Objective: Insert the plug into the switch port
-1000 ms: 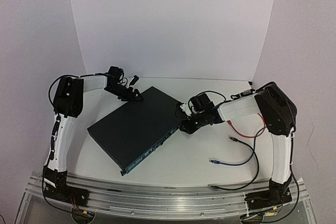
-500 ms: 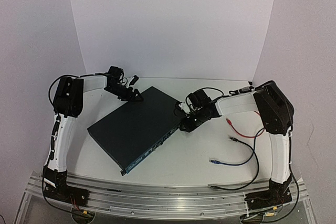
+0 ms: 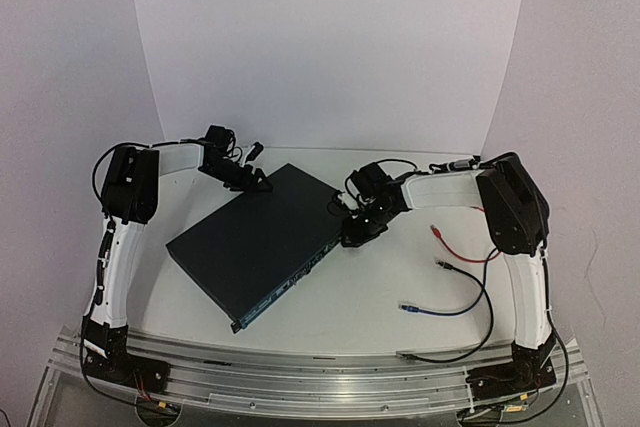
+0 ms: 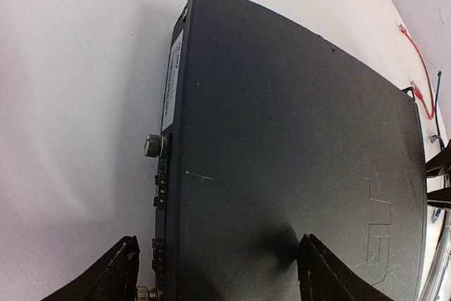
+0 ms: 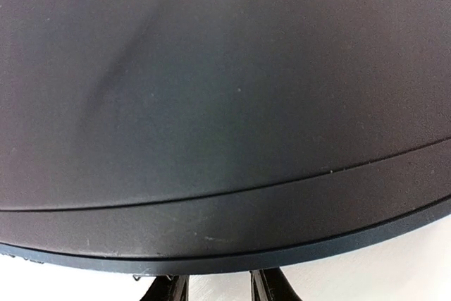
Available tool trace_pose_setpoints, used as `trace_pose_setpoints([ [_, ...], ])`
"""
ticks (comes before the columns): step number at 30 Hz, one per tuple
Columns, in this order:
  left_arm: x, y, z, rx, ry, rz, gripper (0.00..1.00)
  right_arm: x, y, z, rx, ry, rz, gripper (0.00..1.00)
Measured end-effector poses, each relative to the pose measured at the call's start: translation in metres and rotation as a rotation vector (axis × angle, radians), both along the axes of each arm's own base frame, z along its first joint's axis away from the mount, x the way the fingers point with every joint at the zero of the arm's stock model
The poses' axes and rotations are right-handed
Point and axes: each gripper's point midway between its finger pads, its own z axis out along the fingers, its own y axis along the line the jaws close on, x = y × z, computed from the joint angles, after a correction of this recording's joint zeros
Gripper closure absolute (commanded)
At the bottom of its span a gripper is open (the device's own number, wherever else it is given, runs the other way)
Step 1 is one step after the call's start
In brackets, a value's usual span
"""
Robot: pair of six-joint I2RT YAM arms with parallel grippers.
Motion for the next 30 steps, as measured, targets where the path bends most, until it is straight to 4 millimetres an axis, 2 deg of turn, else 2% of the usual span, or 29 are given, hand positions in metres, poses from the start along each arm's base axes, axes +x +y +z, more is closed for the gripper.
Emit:
trace_pose_setpoints([
  [12, 0.003, 0.000, 0.000, 0.003, -0.017, 0.005, 0.25, 0.004, 0.001, -0.001, -0.066, 0.006, -0.081, 0.71],
  [18, 0.004, 0.000, -0.001, -0.003, -0.034, 0.003, 0.19, 0.006, -0.002, 0.000, -0.090, -0.023, -0.098, 0.66],
  [24, 0.003, -0.001, -0.001, 0.005, -0.051, 0.011, 0.14, 0.008, -0.006, 0.001, -0.075, -0.086, -0.113, 0.56],
  [26, 0.004, -0.002, 0.000, 0.017, -0.050, 0.025, 0.11, 0.009, -0.008, 0.004, -0.065, -0.114, -0.122, 0.50],
  [30, 0.004, -0.005, 0.000, 0.047, -0.047, 0.057, 0.01, 0.007, -0.019, 0.023, -0.042, -0.184, -0.147, 0.38],
])
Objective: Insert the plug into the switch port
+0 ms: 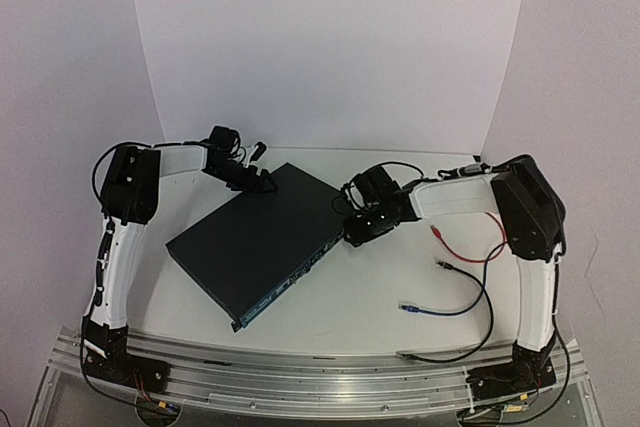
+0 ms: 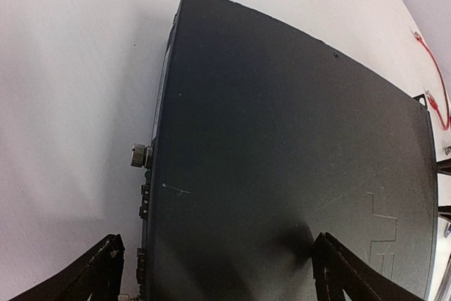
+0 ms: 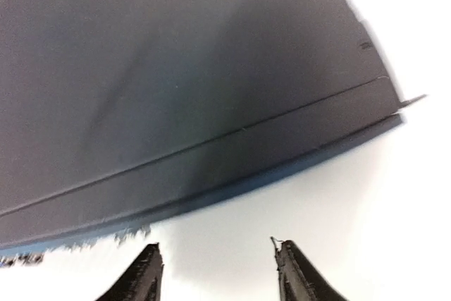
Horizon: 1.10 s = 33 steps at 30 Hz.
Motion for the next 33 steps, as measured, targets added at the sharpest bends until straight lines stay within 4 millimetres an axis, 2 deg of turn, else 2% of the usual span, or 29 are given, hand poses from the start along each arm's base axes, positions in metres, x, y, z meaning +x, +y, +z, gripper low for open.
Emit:
trace_pose_setpoints([
  [6, 0.002, -0.003, 0.000, 0.041, 0.008, 0.063, 0.00, -0.010, -0.027, 0.065, 0.052, -0.139, -0.022, 0.11],
  [10, 0.004, -0.001, 0.004, 0.083, 0.002, 0.113, 0.00, -0.012, -0.060, 0.102, 0.057, -0.213, -0.075, 0.06],
  [13, 0.006, 0.005, 0.014, 0.126, -0.013, 0.162, 0.00, -0.010, -0.091, 0.118, 0.053, -0.243, -0.130, 0.06],
  [16, 0.010, 0.016, 0.047, 0.161, -0.066, 0.240, 0.00, -0.007, -0.130, 0.123, 0.068, -0.199, -0.192, 0.09],
  [18, 0.009, 0.025, 0.084, 0.148, -0.123, 0.295, 0.00, -0.001, -0.160, 0.120, 0.101, -0.137, -0.244, 0.14],
  [21, -0.009, 0.039, 0.149, 0.087, -0.208, 0.369, 0.00, 0.004, -0.202, 0.107, 0.149, -0.011, -0.333, 0.16],
  [24, -0.043, 0.053, 0.209, -0.017, -0.292, 0.414, 0.00, 0.007, -0.223, 0.086, 0.190, 0.116, -0.384, 0.18],
  [26, -0.066, 0.059, 0.233, -0.085, -0.324, 0.431, 0.00, 0.004, -0.230, 0.067, 0.206, 0.206, -0.402, 0.22],
  [28, -0.086, 0.064, 0.243, -0.139, -0.333, 0.442, 0.00, 0.001, -0.235, 0.048, 0.206, 0.291, -0.413, 0.26],
  [30, -0.098, 0.067, 0.235, -0.158, -0.308, 0.451, 0.00, 0.001, -0.238, 0.033, 0.194, 0.346, -0.410, 0.29],
  [33, -0.110, 0.071, 0.198, -0.148, -0.225, 0.475, 0.00, 0.004, -0.237, 0.017, 0.174, 0.403, -0.390, 0.31],
])
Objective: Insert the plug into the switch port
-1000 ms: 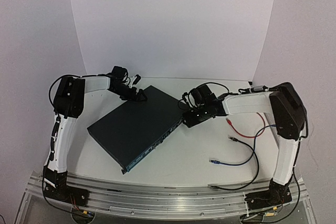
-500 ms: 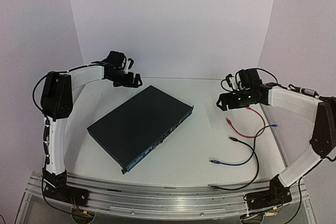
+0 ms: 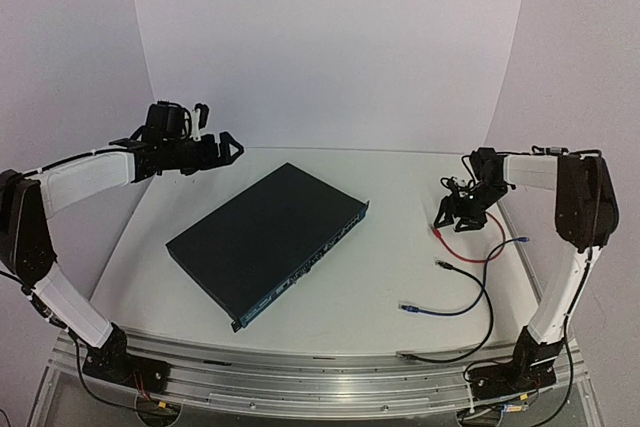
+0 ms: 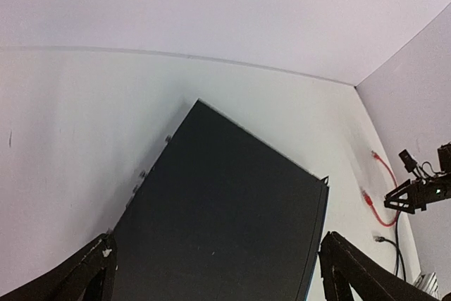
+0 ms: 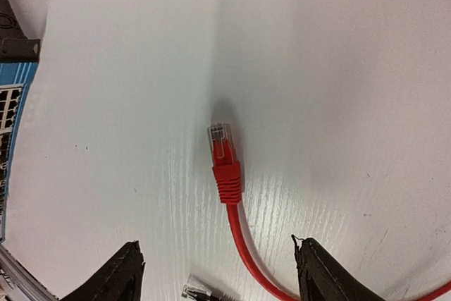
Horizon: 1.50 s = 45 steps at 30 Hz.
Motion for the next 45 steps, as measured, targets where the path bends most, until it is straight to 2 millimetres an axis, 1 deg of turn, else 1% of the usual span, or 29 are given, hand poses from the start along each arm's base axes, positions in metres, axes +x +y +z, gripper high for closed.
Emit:
trace_pose_setpoints([
  [2, -0.007, 0.003, -0.025, 0.002, 0.062, 0.011, 0.00, 0.003, 0.001, -0.005, -0.003, 0.014, 0.016, 0.34],
  [4, -0.013, 0.005, -0.042, 0.000, 0.107, 0.022, 0.00, 0.006, 0.001, -0.008, -0.007, 0.022, 0.027, 0.37],
  [5, -0.015, 0.006, -0.047, -0.001, 0.119, 0.026, 0.00, 0.007, 0.001, -0.010, -0.010, 0.025, 0.034, 0.38],
  [7, -0.016, 0.006, -0.051, -0.010, 0.129, 0.033, 0.00, 0.008, 0.001, -0.013, -0.024, 0.033, 0.049, 0.39],
  [11, -0.015, 0.006, -0.046, -0.029, 0.114, 0.039, 0.00, 0.006, 0.001, -0.025, -0.082, 0.058, 0.091, 0.44],
  [14, -0.013, 0.005, -0.042, -0.041, 0.103, 0.042, 0.00, -0.002, 0.008, -0.036, -0.128, 0.087, 0.143, 0.47],
  [22, -0.011, 0.004, -0.039, -0.049, 0.091, 0.044, 0.00, -0.007, 0.014, -0.043, -0.273, 0.090, 0.227, 0.55],
  [25, -0.011, 0.004, -0.040, -0.049, 0.092, 0.044, 0.00, -0.007, 0.014, -0.044, -0.329, 0.089, 0.251, 0.64],
  [27, -0.011, 0.004, -0.040, -0.048, 0.093, 0.044, 0.00, -0.007, 0.013, -0.045, -0.367, 0.088, 0.259, 0.72],
  [31, -0.011, 0.004, -0.041, -0.048, 0.093, 0.044, 0.00, -0.007, 0.013, -0.046, -0.392, 0.087, 0.262, 0.86],
  [33, -0.011, 0.004, -0.041, -0.048, 0.094, 0.043, 0.00, -0.007, 0.012, -0.046, -0.399, 0.087, 0.265, 0.98],
  [34, -0.011, 0.004, -0.041, -0.049, 0.094, 0.042, 0.00, -0.007, 0.012, -0.046, -0.403, 0.087, 0.263, 1.00],
  [39, -0.013, -0.001, -0.039, -0.066, 0.095, 0.011, 0.00, -0.006, 0.011, -0.044, -0.408, 0.078, 0.293, 1.00],
  [42, -0.015, -0.008, -0.034, -0.091, 0.088, -0.028, 0.00, -0.003, 0.016, -0.042, -0.391, 0.060, 0.330, 1.00],
  [45, -0.017, -0.016, -0.028, -0.118, 0.077, -0.070, 0.00, 0.002, 0.026, -0.036, -0.355, 0.017, 0.379, 1.00],
])
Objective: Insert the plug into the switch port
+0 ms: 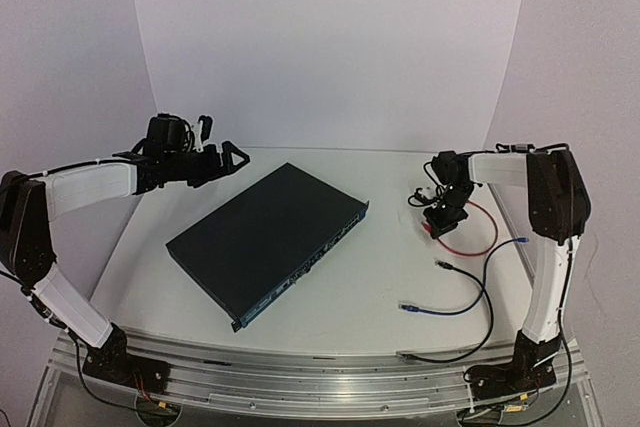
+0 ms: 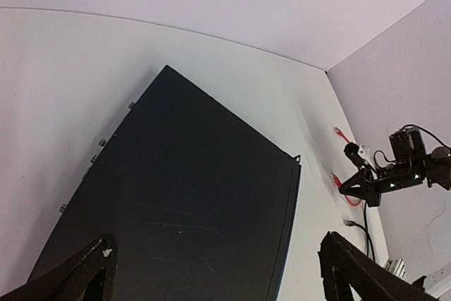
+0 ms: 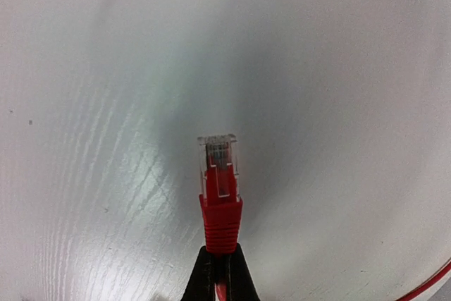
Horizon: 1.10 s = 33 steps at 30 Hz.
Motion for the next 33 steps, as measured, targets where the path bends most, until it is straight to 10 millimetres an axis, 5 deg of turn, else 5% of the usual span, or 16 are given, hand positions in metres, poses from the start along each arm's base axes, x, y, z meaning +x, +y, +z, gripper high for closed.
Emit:
trace_pose_setpoints([
  [3, -0.002, -0.008, 0.007, -0.032, -0.018, -0.046, 0.00, 0.006, 0.011, 0.021, 0.058, -0.057, 0.053, 1.00],
  [7, -0.008, -0.021, 0.018, -0.070, -0.051, -0.121, 0.00, 0.014, 0.029, 0.080, 0.152, -0.225, 0.141, 1.00],
  [13, -0.029, -0.052, 0.028, -0.102, -0.110, -0.303, 0.00, -0.019, 0.062, 0.156, 0.321, -0.429, 0.332, 1.00],
  [23, -0.100, -0.153, 0.022, -0.061, -0.213, -0.752, 0.00, -0.078, 0.109, 0.191, 0.577, -0.476, 0.599, 1.00],
  [33, -0.105, -0.195, 0.047, -0.117, -0.310, -0.921, 0.01, -0.110, 0.130, 0.227, 0.795, -0.480, 0.711, 1.00],
])
